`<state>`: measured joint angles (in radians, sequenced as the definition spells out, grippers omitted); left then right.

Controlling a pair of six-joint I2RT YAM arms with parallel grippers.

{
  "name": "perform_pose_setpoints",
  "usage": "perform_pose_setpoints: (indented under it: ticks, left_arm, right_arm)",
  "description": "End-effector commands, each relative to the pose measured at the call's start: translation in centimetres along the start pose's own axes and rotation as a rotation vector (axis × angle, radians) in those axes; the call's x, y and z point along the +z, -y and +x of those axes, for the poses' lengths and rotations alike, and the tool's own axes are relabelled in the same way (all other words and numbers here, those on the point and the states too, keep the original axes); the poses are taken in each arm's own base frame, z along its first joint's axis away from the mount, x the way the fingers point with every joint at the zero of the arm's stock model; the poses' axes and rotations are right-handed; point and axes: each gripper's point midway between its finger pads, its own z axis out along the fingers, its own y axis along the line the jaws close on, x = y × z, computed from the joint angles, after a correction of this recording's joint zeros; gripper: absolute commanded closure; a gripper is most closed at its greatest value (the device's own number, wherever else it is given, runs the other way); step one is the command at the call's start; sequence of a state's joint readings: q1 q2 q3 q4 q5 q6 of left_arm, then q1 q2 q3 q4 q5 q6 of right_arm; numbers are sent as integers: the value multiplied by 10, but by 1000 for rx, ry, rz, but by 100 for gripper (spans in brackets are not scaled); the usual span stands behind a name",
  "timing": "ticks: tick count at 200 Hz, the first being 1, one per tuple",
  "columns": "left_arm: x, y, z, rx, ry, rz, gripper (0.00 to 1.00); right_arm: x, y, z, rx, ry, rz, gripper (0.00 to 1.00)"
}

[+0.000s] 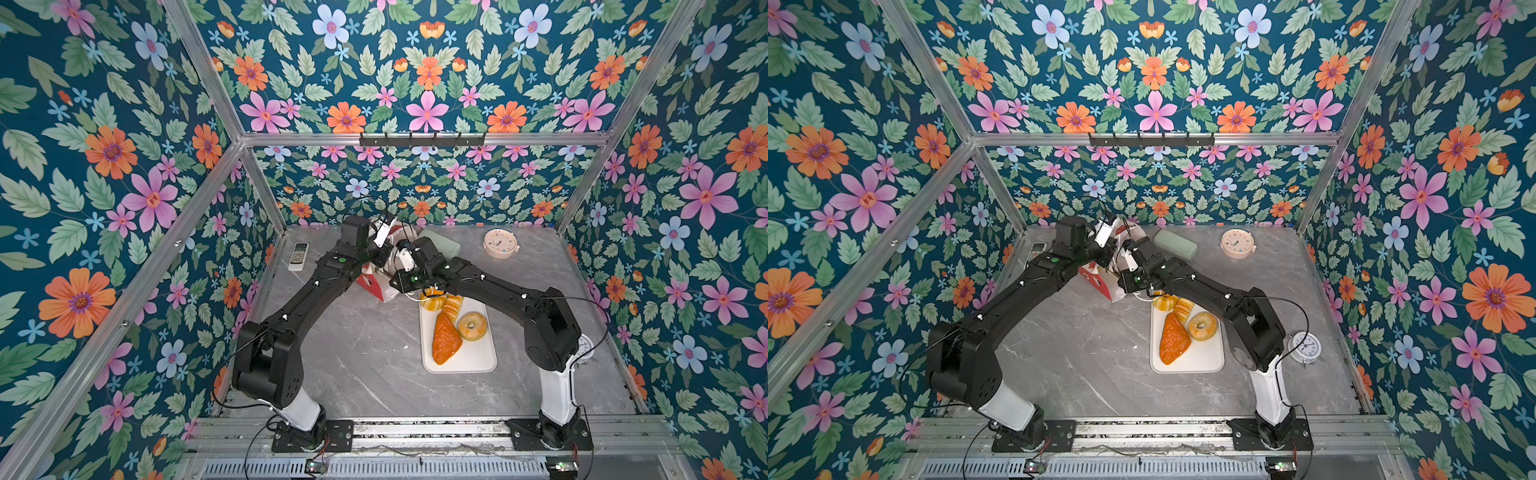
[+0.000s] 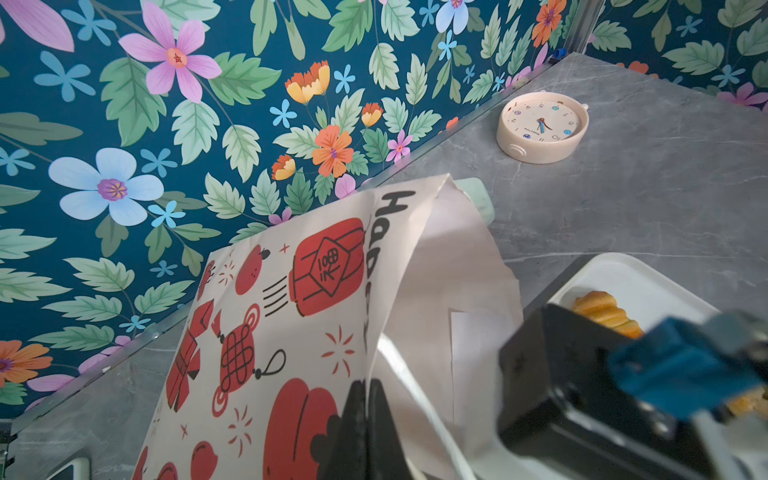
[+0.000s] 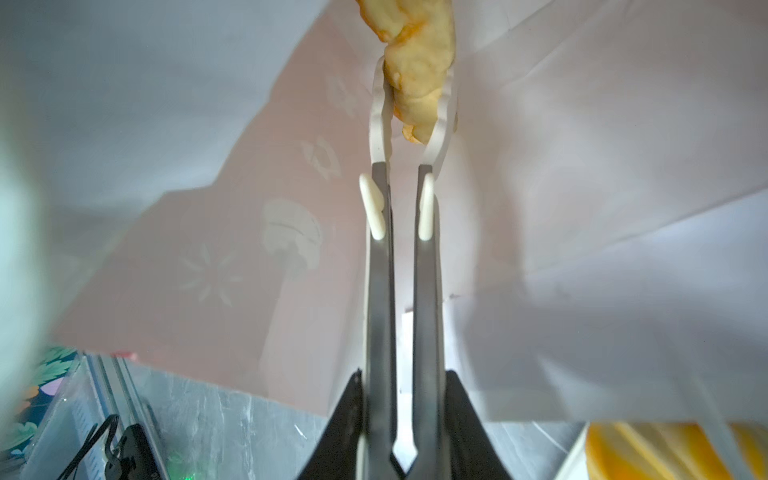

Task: Take the fake bread out of the paper bag
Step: 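Reach the tongs deep into the bag and close them on the pale pastry, then pull the pale pastry out of the bag with the tongs over the tray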

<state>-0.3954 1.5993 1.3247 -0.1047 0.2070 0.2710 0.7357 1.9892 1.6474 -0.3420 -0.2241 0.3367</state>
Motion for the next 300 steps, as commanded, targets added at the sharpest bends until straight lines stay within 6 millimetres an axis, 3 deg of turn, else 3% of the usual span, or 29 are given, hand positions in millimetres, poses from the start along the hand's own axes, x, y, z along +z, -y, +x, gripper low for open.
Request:
perform_pose_setpoints:
  ticks: [1, 64, 135, 142, 200, 245, 300]
  left_arm:
    - [-1, -4, -8, 7, 26, -15, 100]
    - [4, -4, -3, 8, 8, -16, 99]
    - [11, -5, -4, 7, 12, -17, 99]
    - [11, -5, -4, 8, 11, -19, 99]
    - [13, -6, -3, 3, 7, -25, 99]
    - [13, -7, -3, -2, 8, -26, 99]
    - [14, -5, -4, -8, 12, -14, 99]
  right_arm:
    - [-12, -3, 0, -16, -2, 3, 81]
    - [-52, -8, 6, -27, 6, 1, 81]
    - [-90, -6, 36, -19, -44, -36, 83]
    - [-105, -12, 35, -27, -24, -54, 83]
    - [-149, -23, 56, -30, -15, -115, 83]
    - [-179, -14, 70, -18, 21, -94, 83]
    - [-197, -5, 70, 9, 106, -73, 84]
